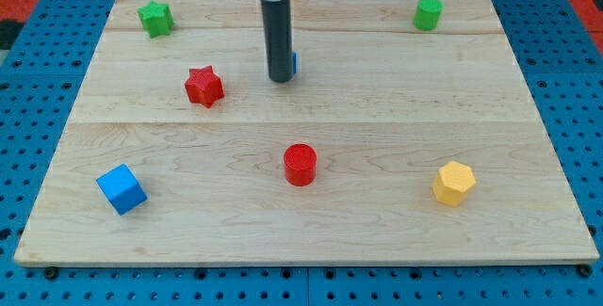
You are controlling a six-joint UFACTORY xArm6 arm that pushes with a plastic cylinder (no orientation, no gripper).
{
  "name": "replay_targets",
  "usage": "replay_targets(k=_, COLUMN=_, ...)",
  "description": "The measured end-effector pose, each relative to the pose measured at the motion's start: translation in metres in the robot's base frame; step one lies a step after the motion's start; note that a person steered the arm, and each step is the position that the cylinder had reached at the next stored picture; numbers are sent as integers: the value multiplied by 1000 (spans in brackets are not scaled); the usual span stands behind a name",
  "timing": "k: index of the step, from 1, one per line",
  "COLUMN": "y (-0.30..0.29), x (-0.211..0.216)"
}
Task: Move the red circle to the centre left of the board
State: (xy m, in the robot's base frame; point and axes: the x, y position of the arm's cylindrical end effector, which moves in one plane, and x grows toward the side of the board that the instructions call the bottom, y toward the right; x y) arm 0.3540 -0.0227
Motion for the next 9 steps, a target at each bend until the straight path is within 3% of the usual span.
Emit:
replay_targets(k=2, y=4, x=-75)
replay_targets(k=3, y=15, x=-72)
replay_targets(k=4, y=53, x=-40)
replay_targets(k=5, y=89, x=-82)
replay_targets(k=7, y=123, x=-91)
replay_targets(k=9, y=121, x=-98)
